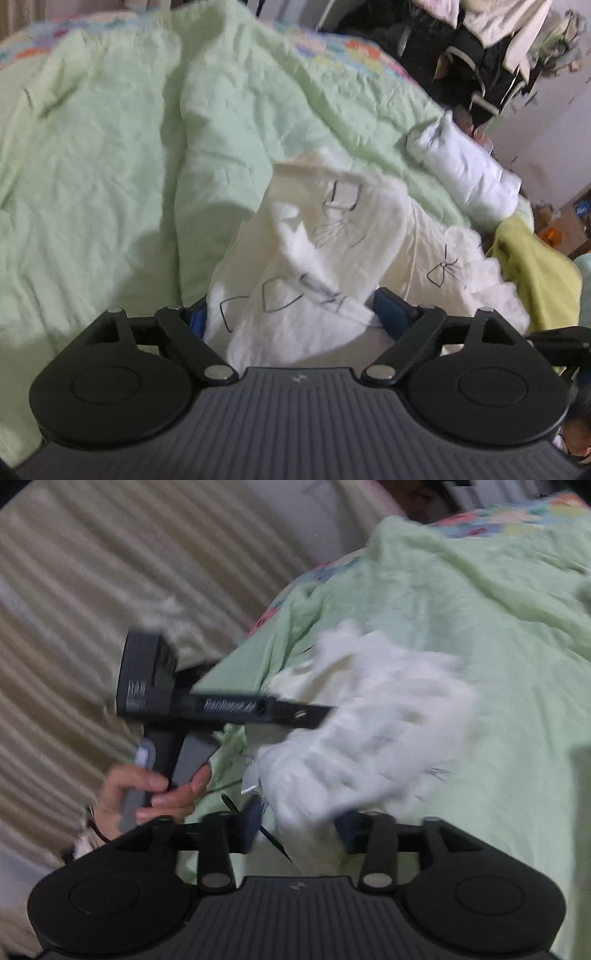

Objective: Fold large clothes

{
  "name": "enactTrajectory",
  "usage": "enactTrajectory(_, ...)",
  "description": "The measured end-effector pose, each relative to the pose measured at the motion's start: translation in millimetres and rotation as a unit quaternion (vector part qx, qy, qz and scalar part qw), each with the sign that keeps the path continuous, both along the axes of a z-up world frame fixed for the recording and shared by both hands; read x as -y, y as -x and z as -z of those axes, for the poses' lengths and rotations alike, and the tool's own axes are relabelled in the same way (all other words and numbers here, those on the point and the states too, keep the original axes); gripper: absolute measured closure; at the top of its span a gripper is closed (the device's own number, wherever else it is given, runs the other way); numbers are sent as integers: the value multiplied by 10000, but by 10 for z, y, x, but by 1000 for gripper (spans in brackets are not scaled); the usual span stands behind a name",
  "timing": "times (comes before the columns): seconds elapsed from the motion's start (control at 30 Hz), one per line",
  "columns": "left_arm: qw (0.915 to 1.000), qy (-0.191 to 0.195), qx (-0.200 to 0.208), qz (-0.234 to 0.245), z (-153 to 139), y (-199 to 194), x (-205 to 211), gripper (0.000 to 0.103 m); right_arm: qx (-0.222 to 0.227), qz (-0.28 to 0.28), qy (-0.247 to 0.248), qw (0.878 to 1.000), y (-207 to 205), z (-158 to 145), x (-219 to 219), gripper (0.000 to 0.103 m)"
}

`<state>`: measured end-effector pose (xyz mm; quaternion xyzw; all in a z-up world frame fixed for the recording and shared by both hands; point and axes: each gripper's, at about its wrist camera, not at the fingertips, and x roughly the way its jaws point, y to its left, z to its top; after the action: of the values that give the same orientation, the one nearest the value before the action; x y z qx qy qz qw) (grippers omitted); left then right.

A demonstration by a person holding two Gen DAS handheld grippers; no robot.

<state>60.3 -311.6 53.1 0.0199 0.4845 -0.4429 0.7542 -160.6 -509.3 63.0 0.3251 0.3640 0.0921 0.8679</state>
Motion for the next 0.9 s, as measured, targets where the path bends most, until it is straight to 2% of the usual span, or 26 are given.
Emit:
enactTrajectory(0.07, 9997, 249, 67, -42, -124, -10, -76, 17, 388, 593, 205, 9973, 125, -137, 106, 52)
enactTrajectory(0.1, 9991, 376, 148, -110, -210, -19, -129, 14, 585, 809, 492, 9938, 131, -203, 124, 51)
enactTrajectory(0.17, 9981, 549, 158, -221, -309, -106, -176, 13, 691, 986, 911, 9885, 29, -238, 138, 49)
enactTrajectory(0.23, 9964, 765, -190, -319, -277, -276, -182, 13, 626, 1133, 1144, 9850, -137, -189, 190, 49)
enactTrajectory(0.3, 9907, 1074, -741, -392, -156, -509, -180, 13, 534, 1122, 1010, 9871, -295, -86, 214, 49)
enactTrajectory(0.33, 9895, 1103, -856, -361, -92, -573, -150, 14, 485, 1110, 931, 9883, -376, -31, 226, 49)
enactTrajectory(0.37, 9903, 1002, -869, -410, -32, -605, -113, 16, 462, 1087, 877, 9891, -418, 9, 229, 57)
enactTrajectory(0.4, 9922, 775, -842, -498, 75, -662, -39, 24, 442, 1063, 840, 9898, -476, 62, 222, 65)
enactTrajectory(0.43, 9932, 669, -788, -528, 137, -675, 0, 43, 506, 1066, 848, 9894, -475, 85, 218, 86)
enactTrajectory(0.47, 9931, 670, -798, -533, 196, -676, 17, 54, 595, 1076, 868, 9886, -454, 99, 215, 99)
enactTrajectory(0.53, 9921, 776, -854, -498, 267, -670, 13, 80, 758, 1137, 863, 9868, -388, 105, 224, 101)
enactTrajectory(0.6, 9892, 1073, -838, -549, 295, -662, -68, 85, 860, 1336, 789, 9841, -287, 113, 278, 101)
enactTrajectory(0.7, 9793, 1504, -1051, -859, 346, -757, -250, 85, 824, 1532, 690, 9823, -170, 114, 411, 102)
enactTrajectory(0.73, 9767, 1544, -1140, -964, 379, -802, -296, 85, 736, 1624, 666, 9817, -159, 151, 454, 101)
enactTrajectory(0.8, 9756, 1417, -1186, -1185, 446, -866, -366, 85, 474, 1559, 727, 9839, -188, 251, 472, 101)
enactTrajectory(0.87, 9789, 1155, -1113, -1269, 478, -857, -405, 85, 250, 1458, 706, 9865, -234, 359, 467, 101)
enactTrajectory(0.9, 9780, 1182, -1173, -1254, 471, -837, -435, 84, 225, 1525, 655, 9859, -233, 386, 467, 100)
